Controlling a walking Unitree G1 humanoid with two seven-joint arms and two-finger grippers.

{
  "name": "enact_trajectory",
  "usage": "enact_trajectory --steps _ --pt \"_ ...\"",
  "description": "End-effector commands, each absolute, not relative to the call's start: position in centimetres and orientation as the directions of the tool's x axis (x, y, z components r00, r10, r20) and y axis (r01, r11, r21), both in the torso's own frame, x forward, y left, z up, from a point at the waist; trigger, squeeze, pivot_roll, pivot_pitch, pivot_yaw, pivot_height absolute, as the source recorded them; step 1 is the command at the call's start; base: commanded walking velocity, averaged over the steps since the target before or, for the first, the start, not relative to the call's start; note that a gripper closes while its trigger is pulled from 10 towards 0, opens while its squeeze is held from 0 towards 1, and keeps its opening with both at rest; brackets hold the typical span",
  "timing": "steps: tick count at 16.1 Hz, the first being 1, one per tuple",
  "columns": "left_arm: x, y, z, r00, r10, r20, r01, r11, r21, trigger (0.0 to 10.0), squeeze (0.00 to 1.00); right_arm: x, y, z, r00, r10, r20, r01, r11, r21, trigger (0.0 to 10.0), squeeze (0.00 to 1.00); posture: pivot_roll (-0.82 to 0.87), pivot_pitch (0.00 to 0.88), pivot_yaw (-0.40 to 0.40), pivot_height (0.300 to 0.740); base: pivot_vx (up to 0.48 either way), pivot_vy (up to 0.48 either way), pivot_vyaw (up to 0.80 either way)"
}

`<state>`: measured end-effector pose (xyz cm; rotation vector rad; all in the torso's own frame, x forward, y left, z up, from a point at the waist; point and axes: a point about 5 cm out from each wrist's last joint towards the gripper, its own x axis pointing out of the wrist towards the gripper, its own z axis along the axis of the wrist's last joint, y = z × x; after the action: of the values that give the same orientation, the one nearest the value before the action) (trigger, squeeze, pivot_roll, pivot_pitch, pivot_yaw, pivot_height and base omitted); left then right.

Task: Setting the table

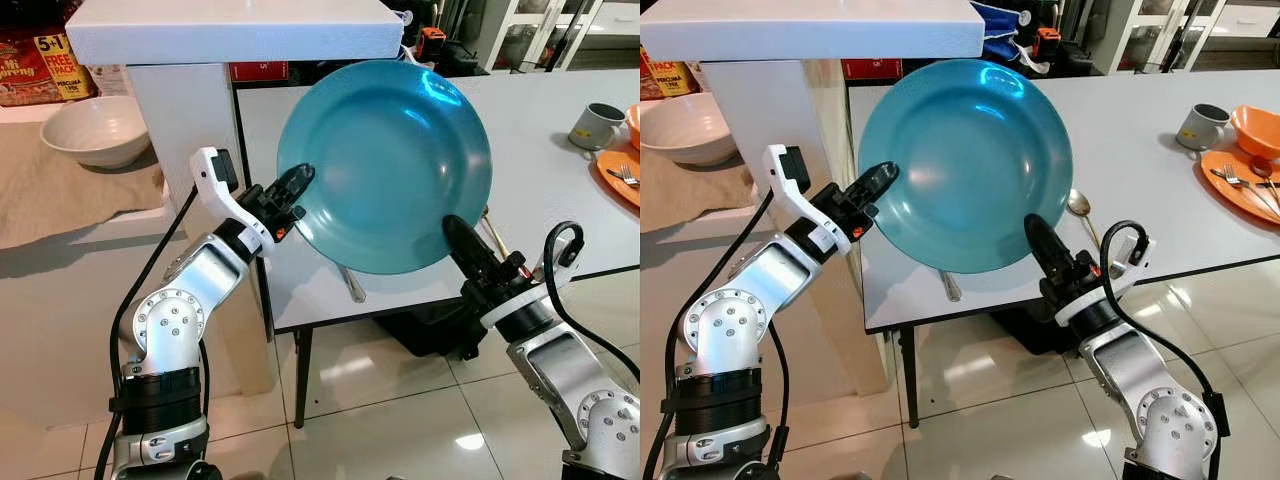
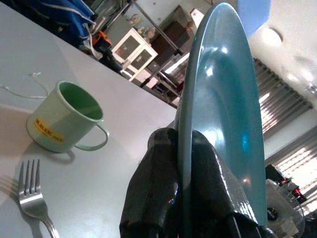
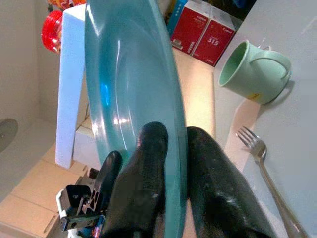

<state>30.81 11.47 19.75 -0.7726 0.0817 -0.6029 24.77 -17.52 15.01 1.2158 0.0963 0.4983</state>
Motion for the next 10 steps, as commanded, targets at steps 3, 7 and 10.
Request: enact_trajectory --steps 3,7,10 --pt "30.70 11.13 20.19 0.820 -0.552 0.148 0.495 0.556 -0.668 10.0 0.00 24.69 -17.32 15.33 0.887 0.417 0.199 -0.325 0.256 0.910 0.0 0.00 0.03 0.015 -0.014 0.740 0.000 0.000 0.00" --pt "30.73 11.19 20.27 0.818 -0.554 0.152 0.487 0.528 -0.696 10.0 1.00 24.82 -17.77 15.24 0.898 0.397 0.190 -0.311 0.267 0.912 0.0 0.00 0.03 0.016 -0.015 0.740 0.000 0.000 0.00" --pt "30.62 11.63 20.21 0.827 -0.544 0.144 0.473 0.532 -0.702 10.0 1.00 24.87 -18.17 15.25 0.909 0.369 0.192 -0.302 0.266 0.916 0.0 0.00 0.04 0.015 -0.018 0.740 0.000 0.000 0.00"
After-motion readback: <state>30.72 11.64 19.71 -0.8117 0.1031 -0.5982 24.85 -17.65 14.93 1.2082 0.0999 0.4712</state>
